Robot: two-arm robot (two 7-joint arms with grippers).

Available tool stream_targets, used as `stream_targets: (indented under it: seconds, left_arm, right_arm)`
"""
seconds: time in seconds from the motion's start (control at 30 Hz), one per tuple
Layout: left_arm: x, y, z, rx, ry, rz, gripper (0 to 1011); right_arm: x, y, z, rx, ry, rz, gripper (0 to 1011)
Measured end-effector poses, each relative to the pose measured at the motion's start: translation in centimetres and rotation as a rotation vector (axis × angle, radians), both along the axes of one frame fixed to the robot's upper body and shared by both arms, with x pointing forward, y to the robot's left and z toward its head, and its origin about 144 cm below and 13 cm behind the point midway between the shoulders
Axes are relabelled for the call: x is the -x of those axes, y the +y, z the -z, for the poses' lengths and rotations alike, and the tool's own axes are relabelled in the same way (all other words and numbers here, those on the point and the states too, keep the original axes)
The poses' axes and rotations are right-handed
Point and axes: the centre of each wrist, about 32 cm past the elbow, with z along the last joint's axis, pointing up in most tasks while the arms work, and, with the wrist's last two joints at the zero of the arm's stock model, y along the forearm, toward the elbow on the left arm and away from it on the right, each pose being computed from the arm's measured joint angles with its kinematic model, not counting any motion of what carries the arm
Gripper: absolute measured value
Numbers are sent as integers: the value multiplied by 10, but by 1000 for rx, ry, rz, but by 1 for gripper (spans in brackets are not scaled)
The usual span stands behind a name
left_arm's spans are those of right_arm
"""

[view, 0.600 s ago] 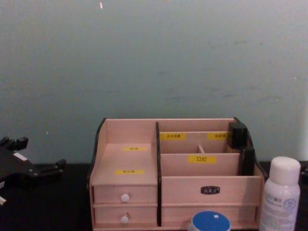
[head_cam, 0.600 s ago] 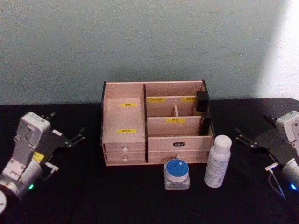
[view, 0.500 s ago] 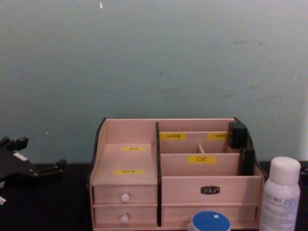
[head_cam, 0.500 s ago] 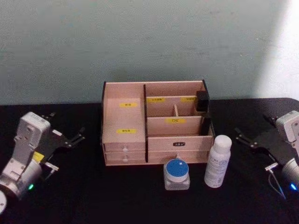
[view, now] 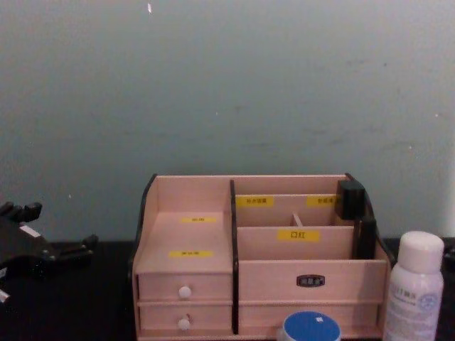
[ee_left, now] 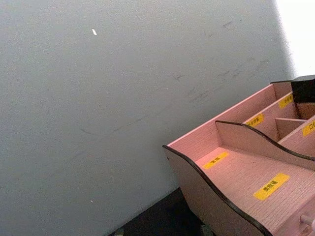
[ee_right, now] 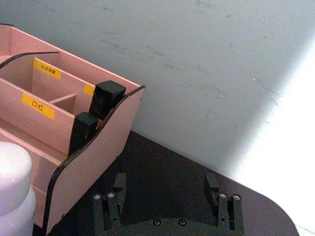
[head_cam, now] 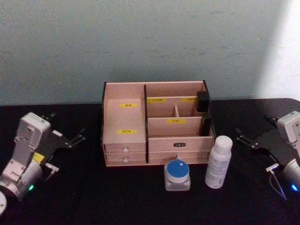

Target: Pick up the facial cleanser and watermelon frost from the table and place them into the tiered storage box.

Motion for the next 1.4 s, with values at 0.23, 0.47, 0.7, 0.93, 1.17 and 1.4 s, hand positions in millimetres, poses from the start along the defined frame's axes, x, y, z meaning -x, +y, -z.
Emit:
stream_targets:
  seconds: [0.23, 0.47, 0.7, 0.93, 1.17, 1.4]
  left_arm:
    - [0, 0, 0, 0, 0, 0, 1001]
    - [0, 0, 0, 0, 0, 0, 1002]
    - [0, 0, 0, 0, 0, 0, 1001]
    - [0, 0, 0, 0, 0, 0, 1001]
    - [0, 0, 0, 0, 0, 0, 1001]
    - [0, 0, 0, 0, 0, 0, 1001]
  right_arm:
    - [0, 0, 0, 0, 0, 0, 1002]
    - [0, 0, 0, 0, 0, 0, 1002]
    - [0, 0, 0, 0, 0, 0, 1002]
    - [0, 0, 0, 0, 0, 0, 1002]
    - [0, 0, 0, 0, 0, 0, 1002]
    - [0, -1, 0, -6, 1, -1, 1002]
